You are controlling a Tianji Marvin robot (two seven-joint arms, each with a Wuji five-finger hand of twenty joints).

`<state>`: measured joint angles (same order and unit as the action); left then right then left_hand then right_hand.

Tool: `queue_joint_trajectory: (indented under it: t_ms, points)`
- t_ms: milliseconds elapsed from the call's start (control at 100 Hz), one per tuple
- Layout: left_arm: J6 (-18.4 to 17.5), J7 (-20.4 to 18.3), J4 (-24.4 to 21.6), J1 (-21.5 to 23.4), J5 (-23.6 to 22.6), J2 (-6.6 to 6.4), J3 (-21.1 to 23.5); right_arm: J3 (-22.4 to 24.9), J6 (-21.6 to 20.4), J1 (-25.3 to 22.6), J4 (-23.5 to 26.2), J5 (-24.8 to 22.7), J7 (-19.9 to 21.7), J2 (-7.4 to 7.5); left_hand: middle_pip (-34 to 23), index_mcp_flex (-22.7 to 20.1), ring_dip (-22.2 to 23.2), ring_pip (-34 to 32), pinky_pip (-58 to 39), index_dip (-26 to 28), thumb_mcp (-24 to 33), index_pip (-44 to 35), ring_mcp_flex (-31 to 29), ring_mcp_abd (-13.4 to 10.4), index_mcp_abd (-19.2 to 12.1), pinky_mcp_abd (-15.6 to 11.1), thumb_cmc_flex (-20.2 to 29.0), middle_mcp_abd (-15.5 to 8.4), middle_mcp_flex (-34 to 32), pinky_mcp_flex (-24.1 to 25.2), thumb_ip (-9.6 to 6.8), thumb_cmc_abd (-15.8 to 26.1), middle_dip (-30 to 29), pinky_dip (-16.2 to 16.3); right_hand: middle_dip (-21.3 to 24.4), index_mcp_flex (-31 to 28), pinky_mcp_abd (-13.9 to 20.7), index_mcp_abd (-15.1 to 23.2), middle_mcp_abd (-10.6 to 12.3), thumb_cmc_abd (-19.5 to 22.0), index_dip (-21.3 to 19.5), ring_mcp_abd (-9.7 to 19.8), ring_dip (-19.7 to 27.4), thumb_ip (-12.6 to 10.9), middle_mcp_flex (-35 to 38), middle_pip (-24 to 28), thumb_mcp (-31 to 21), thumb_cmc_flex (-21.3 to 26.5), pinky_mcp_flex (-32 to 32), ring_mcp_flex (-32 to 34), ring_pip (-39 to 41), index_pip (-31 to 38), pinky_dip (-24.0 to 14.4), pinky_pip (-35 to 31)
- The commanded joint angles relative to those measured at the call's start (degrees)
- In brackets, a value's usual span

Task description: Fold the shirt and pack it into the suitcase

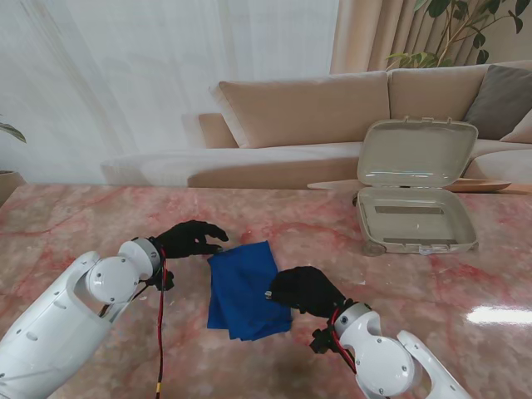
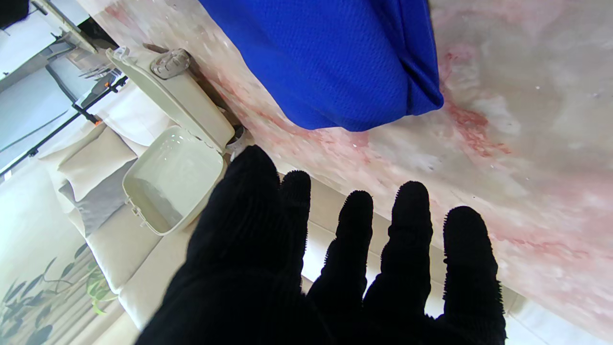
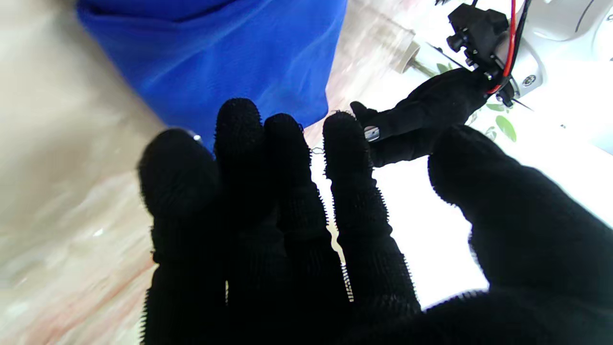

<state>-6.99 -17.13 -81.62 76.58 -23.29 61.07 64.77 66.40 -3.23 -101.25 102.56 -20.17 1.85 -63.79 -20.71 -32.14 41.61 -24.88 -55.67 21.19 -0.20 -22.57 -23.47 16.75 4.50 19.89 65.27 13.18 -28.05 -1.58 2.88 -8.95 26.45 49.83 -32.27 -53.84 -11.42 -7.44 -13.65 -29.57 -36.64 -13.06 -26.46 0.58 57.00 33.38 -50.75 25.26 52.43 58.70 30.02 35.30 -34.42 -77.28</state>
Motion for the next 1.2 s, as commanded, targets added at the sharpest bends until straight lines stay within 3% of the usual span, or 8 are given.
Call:
queue_joint_trajectory:
  t_ms: [0, 70, 100, 170, 570, 610, 640, 1190]
  points:
    - [0.8, -0.3, 1.3, -0.7, 0.8, 0.09, -0.5, 0.9, 0.2, -1.6, 0.0, 0.6, 0.8, 0.15, 0.2, 1.3, -0.5, -0.2, -1.4, -0.2, -1.0, 0.8, 0.9, 1.3, -0.5, -0.7, -0.1, 0.1, 1.7, -0.1, -0.02, 1.8, -0.6, 0.6, 1.3, -0.7, 23.2, 1.6, -1.4, -0.9, -0.2, -2.3, -1.9, 0.5, 0.8, 0.5, -1.1, -2.1, 9.6, 2.0, 2.6, 0.7, -4.8, -3.9]
    - [1.1, -0.5, 2.2, -1.2, 1.8, 0.21, -1.1, 1.9, 0.2, -2.5, 0.4, 0.5, 1.2, 0.27, 0.1, 1.3, -0.5, -0.2, -1.3, -0.2, -1.0, 0.8, 1.0, 1.3, -0.6, -0.8, 0.0, 0.0, 1.7, -0.1, 0.01, 1.8, -0.6, 0.4, 1.4, -0.7, 21.2, 1.4, -1.8, -0.7, -0.2, -2.6, -2.2, 0.5, 1.1, 0.7, -1.2, -2.2, 9.9, 3.1, 3.8, 0.7, -6.4, -4.7]
    - [1.3, -0.5, 2.7, -1.4, 2.4, 0.3, -1.4, 2.2, 0.3, -2.8, 0.5, 0.5, 1.5, 0.34, 0.1, 1.3, -0.6, -0.2, -1.3, -0.1, -1.1, 0.8, 1.0, 1.4, -0.6, -0.8, 0.0, 0.1, 1.7, 0.0, 0.02, 1.8, -0.6, 0.3, 1.8, -0.6, -0.1, 1.4, -2.0, -1.4, 0.8, -2.5, -2.0, 0.8, 1.5, 0.9, -1.3, -1.4, -5.3, 3.8, 4.7, 1.5, -1.2, 12.6]
    - [1.6, -0.6, 3.8, -1.9, 3.7, 0.5, -2.1, 2.7, 0.3, -3.2, 0.6, 0.3, 2.5, 0.59, 0.1, 1.1, -0.6, -0.2, -1.3, 0.0, -1.1, 0.7, 1.0, 1.3, -0.6, -0.9, 0.1, 0.1, 1.7, 0.0, 0.06, 1.7, -0.6, 0.2, 2.3, 0.0, 20.1, 1.4, -2.2, -3.1, 4.1, -2.1, -1.6, 2.1, 3.0, 1.4, -2.3, 1.1, 10.9, 5.9, 5.6, 5.1, -8.9, -6.8]
    - [0.6, -1.9, 8.0, -4.0, 7.1, 0.79, -5.5, 0.2, 0.5, -1.2, -2.7, 7.7, 7.9, 1.16, -0.3, 0.9, -0.6, -0.5, -1.7, 0.5, -1.1, 0.4, 1.0, 1.4, -0.5, -0.9, 0.5, 0.1, 1.4, 0.1, 0.27, 1.5, -0.4, -0.2, 3.1, -0.8, 24.1, 0.2, -2.8, 0.5, 6.2, -3.4, 0.2, 1.6, 2.9, 0.4, 0.0, 1.7, 11.4, 5.7, 1.6, 6.0, -7.2, -8.1]
    - [0.4, -2.2, 8.2, -4.0, 7.2, 0.73, -5.8, -0.3, 0.6, -0.7, -3.2, 8.2, 8.3, 1.2, -0.3, 0.9, -0.7, -0.5, -1.8, 0.5, -1.1, 0.4, 1.0, 1.4, -0.5, -0.8, 0.5, 0.1, 1.4, 0.1, 0.28, 1.5, -0.4, -0.2, 3.2, -0.8, -6.3, 0.2, -2.8, 0.6, 5.8, -3.4, 0.1, 1.2, 2.8, 0.2, 0.6, 1.9, -8.5, 5.6, 1.1, 5.5, 9.1, 15.7]
    - [0.2, -2.3, 8.3, -4.0, 7.3, 0.7, -5.9, -0.6, 0.6, -0.3, -3.5, 8.6, 8.9, 1.29, -0.3, 0.8, -0.7, -0.5, -1.8, 0.5, -1.1, 0.4, 1.0, 1.4, -0.5, -0.9, 0.5, 0.0, 1.3, 0.1, 0.28, 1.5, -0.4, -0.2, 3.2, -0.8, -11.2, 0.2, -2.7, 1.0, 5.8, -3.5, 0.2, 1.2, 2.5, -0.1, 0.8, 1.7, -13.2, 5.2, 0.6, 5.2, 10.7, 18.9]
    - [1.1, -8.0, 2.7, 2.7, 6.5, -1.3, -1.9, -1.3, 6.1, 3.0, -5.9, 7.2, 10.4, 1.39, -0.5, 0.9, -0.4, -1.1, -2.5, 0.5, -1.3, 1.0, 0.4, 2.0, 0.1, -0.6, 0.0, 0.2, 0.3, -0.1, 0.41, 2.5, -0.3, -0.3, 3.3, -1.6, -9.3, 1.2, -1.3, 0.8, 3.7, -4.0, 2.3, 0.6, 2.7, -1.5, 1.0, -0.1, -26.4, 0.1, -4.8, 3.4, 11.7, 9.1]
